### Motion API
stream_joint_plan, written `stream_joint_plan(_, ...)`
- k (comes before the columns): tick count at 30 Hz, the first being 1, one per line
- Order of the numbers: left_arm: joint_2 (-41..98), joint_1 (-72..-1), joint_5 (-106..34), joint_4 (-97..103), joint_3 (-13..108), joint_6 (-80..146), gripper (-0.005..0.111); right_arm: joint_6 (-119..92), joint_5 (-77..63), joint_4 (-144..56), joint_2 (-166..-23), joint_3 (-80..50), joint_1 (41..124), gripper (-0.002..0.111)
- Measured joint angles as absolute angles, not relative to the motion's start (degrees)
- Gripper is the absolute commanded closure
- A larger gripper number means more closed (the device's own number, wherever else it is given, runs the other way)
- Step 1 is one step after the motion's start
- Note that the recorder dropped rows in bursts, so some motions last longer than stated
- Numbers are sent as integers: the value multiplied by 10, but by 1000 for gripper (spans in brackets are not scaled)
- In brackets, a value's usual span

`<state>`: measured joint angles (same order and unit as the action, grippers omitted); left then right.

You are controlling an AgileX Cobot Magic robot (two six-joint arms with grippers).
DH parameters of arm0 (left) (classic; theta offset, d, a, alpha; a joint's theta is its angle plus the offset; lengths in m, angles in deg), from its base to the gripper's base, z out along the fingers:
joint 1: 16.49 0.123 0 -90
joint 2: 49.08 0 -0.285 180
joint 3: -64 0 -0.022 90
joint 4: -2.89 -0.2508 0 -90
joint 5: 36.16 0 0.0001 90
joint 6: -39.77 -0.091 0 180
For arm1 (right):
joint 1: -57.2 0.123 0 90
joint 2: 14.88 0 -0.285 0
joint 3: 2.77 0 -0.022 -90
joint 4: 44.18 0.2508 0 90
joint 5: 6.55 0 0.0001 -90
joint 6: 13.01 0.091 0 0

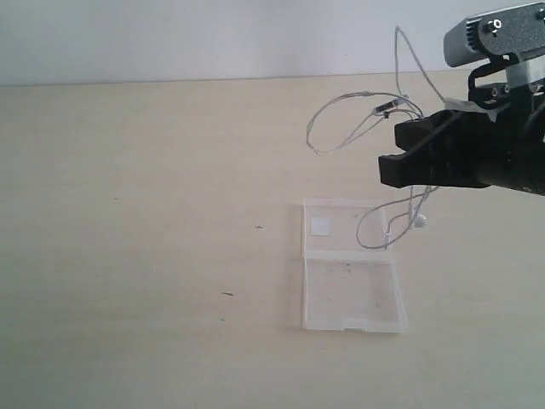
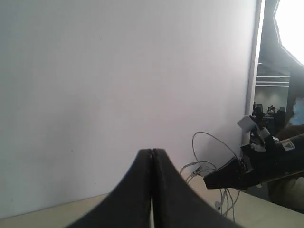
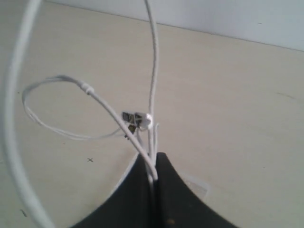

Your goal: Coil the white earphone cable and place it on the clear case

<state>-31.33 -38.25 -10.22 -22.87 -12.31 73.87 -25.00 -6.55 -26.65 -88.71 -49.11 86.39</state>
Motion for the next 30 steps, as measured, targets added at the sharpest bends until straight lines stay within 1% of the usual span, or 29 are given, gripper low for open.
stream_joint_plan(3,-357,-383,-126,-221,-129,742,107,-250,-65,-267,-888,-475,887,108)
stream_joint_plan(8,-407,-383,-217,-213,-130,745,107,-250,-65,-265,-888,-465,894,108)
stream_joint_plan(12,-410,-383,-272,-210,-131,745,107,-250,-62,-265,-896,-465,894,108)
stream_joint_plan(22,-410,-383,-302,-209,-131,759,107,-242,-53,-261,-959,-465,895,108)
stream_joint_plan(27,-410,-383,-362,-208,-131,765,107,-239,-41,-260,-964,-465,921,108)
stream_joint_plan(30,-410,-379,-362,-208,-131,760,107,-236,-29,-259,-967,-465,940,108)
